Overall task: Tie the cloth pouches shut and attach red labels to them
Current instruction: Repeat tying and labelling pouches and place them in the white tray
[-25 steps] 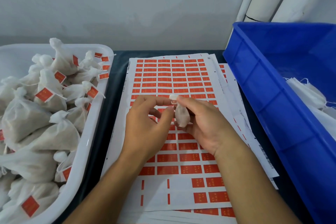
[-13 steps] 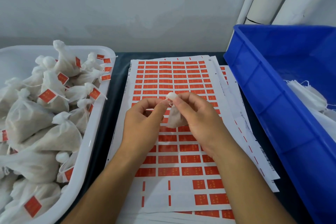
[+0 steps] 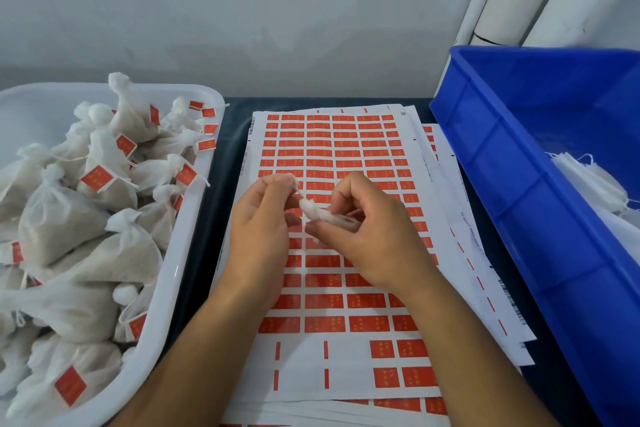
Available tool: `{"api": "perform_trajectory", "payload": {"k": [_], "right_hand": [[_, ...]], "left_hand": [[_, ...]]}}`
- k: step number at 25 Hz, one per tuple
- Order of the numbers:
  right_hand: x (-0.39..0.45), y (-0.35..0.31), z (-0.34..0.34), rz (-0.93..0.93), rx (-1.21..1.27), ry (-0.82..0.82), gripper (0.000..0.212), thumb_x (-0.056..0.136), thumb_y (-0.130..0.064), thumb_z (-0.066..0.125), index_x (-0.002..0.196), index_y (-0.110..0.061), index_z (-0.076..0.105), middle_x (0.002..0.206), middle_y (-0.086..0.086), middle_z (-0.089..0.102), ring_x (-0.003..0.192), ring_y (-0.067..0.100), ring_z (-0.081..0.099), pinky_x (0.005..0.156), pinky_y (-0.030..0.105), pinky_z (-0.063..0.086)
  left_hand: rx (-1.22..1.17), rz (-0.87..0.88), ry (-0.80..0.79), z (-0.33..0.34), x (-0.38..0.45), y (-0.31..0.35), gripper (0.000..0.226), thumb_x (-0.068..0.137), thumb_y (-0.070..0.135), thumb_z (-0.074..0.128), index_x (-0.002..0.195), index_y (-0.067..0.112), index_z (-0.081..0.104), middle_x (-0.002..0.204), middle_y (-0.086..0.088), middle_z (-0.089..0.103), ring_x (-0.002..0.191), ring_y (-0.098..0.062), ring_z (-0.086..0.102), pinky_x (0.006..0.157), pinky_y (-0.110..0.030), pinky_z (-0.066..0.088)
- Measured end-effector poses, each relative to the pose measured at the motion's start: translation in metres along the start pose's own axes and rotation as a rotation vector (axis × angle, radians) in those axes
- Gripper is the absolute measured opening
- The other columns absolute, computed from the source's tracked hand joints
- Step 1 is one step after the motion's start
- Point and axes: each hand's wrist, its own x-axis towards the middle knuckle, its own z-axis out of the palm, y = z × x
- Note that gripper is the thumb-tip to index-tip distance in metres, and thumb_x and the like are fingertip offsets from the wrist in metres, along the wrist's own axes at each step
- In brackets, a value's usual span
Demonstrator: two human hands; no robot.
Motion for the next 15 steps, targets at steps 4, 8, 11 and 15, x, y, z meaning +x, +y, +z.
{"api": "perform_trajectory", "payload": {"k": [4,8,11,15], "right_hand": [[0.0011,0.0047,-0.0008,-0.012,-0.144,0.002,0.036,0.084,-0.048,0.08,0.084,-0.04,0.045,0.077,-0.023,0.055,0.09,-0.013,0.057,0.059,-0.001,0.043],[0.0005,0.0062,0.0009,0.004,-0.156,0.0,0.033,0.086,-0.058,0.074,0.088,-0.04,0.046,0.079,-0.023,0.056,0.09,-0.012,0.057,0.059,-0.001,0.044],[0.0017,0.0064,0.002,0.038,-0.119,-0.037,0.031,0.087,-0.063,0.069,0.088,-0.042,0.047,0.09,-0.026,0.059,0.085,-0.009,0.061,0.056,0.001,0.046],[0.0031,0.0091,0.0037,0.068,-0.116,-0.061,0.03,0.085,-0.056,0.074,0.087,-0.043,0.047,0.092,-0.028,0.059,0.083,-0.01,0.062,0.054,0.002,0.047]], "left_hand": [[0.016,0.035,0.078,0.0006,0.0006,-0.0041,0.034,0.105,0.041,0.046,0.084,0.026,0.068,0.088,0.006,0.075,0.086,-0.007,0.073,0.065,-0.012,0.055],[0.069,-0.05,0.136,0.0016,0.0048,-0.0061,0.03,0.103,0.038,0.046,0.085,0.038,0.069,0.087,0.017,0.073,0.086,0.003,0.069,0.06,-0.012,0.054],[0.068,-0.041,0.11,0.0008,0.0053,-0.0071,0.03,0.103,0.04,0.047,0.085,0.032,0.07,0.084,0.011,0.074,0.082,-0.001,0.071,0.057,-0.012,0.053],[0.037,0.011,0.111,-0.0003,0.0036,-0.0065,0.03,0.105,0.04,0.049,0.089,0.025,0.07,0.082,0.01,0.073,0.079,-0.001,0.071,0.058,-0.009,0.052]]}}
